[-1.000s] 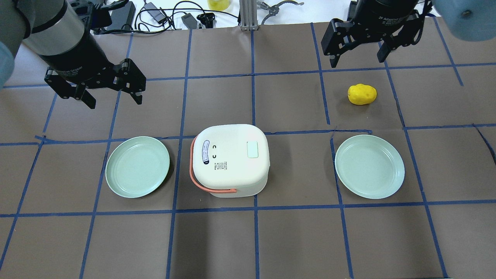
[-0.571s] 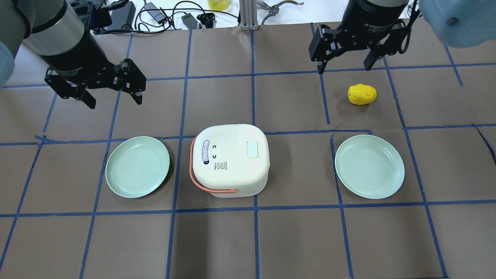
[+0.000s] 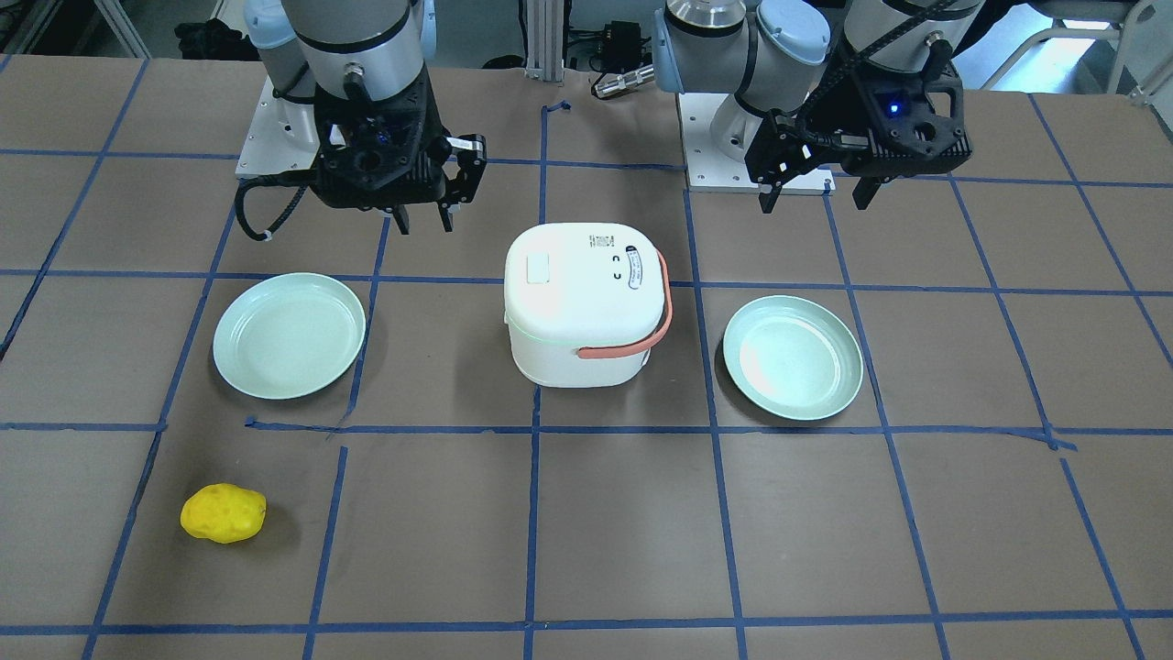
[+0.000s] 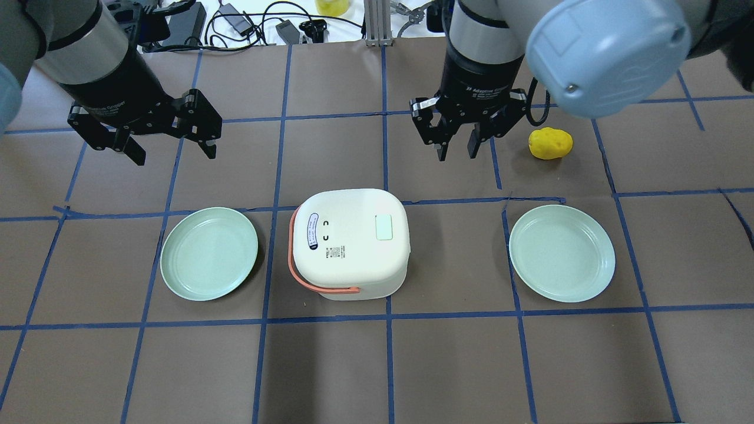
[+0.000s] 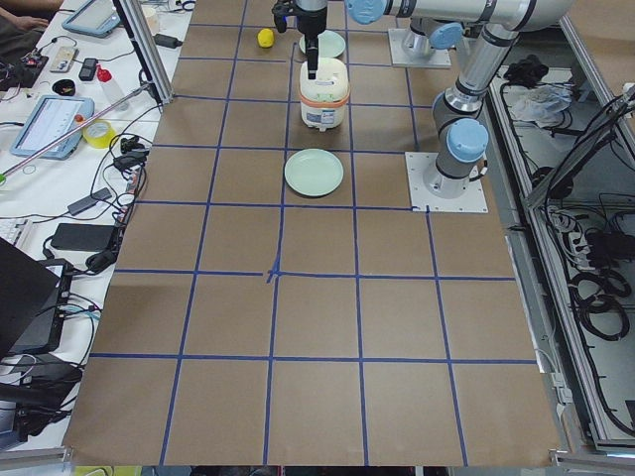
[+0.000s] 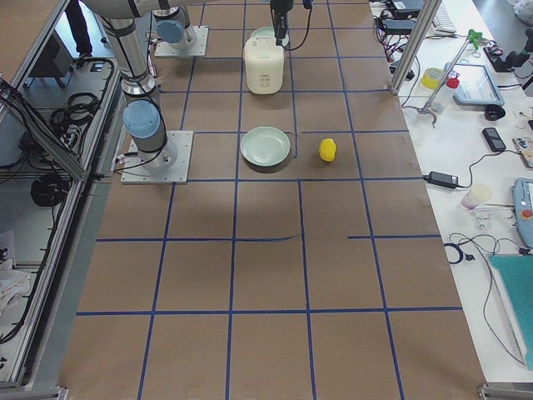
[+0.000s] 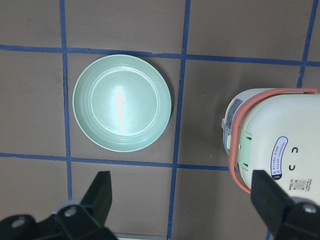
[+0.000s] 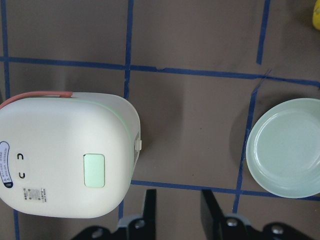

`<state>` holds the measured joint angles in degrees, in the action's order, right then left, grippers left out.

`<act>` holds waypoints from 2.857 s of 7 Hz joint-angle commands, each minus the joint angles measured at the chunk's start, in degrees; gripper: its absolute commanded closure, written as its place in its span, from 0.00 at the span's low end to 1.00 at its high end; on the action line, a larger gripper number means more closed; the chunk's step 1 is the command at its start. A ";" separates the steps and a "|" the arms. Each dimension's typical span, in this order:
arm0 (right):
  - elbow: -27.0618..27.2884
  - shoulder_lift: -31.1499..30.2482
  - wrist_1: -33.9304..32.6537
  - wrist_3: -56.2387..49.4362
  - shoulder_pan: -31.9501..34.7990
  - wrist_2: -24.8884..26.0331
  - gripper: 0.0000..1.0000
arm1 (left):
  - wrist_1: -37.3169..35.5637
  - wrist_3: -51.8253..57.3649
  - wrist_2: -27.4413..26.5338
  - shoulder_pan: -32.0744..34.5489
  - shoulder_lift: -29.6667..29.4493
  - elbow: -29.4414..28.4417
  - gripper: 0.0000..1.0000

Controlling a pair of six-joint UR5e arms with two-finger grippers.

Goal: Press rice cooker button
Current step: 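Move the right gripper over the white rice cooker's lid button, then press down on the rice cooker's lid button with the right gripper, then lift the right gripper away as the rice cooker lid pops open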

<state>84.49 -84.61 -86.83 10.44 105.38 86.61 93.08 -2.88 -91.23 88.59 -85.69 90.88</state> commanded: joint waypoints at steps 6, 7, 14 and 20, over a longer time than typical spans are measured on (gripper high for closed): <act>10.85 2.87 -13.60 18.74 8.61 -3.39 0.96 | 0.00 -0.02 0.00 0.00 0.00 0.00 0.00; 11.48 2.87 -15.02 18.74 8.78 -3.20 0.96 | 0.00 0.07 0.00 0.00 0.00 0.00 0.00; 11.66 4.90 -15.65 18.83 8.96 -3.20 0.96 | 0.00 -0.02 0.00 0.00 0.00 0.00 0.00; 11.40 5.60 -15.92 18.74 8.96 -3.03 0.85 | 0.00 0.07 0.00 0.00 0.00 0.00 0.00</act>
<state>96.10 -78.90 -102.61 29.21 114.35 83.45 93.08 -2.87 -91.23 88.59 -85.69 90.86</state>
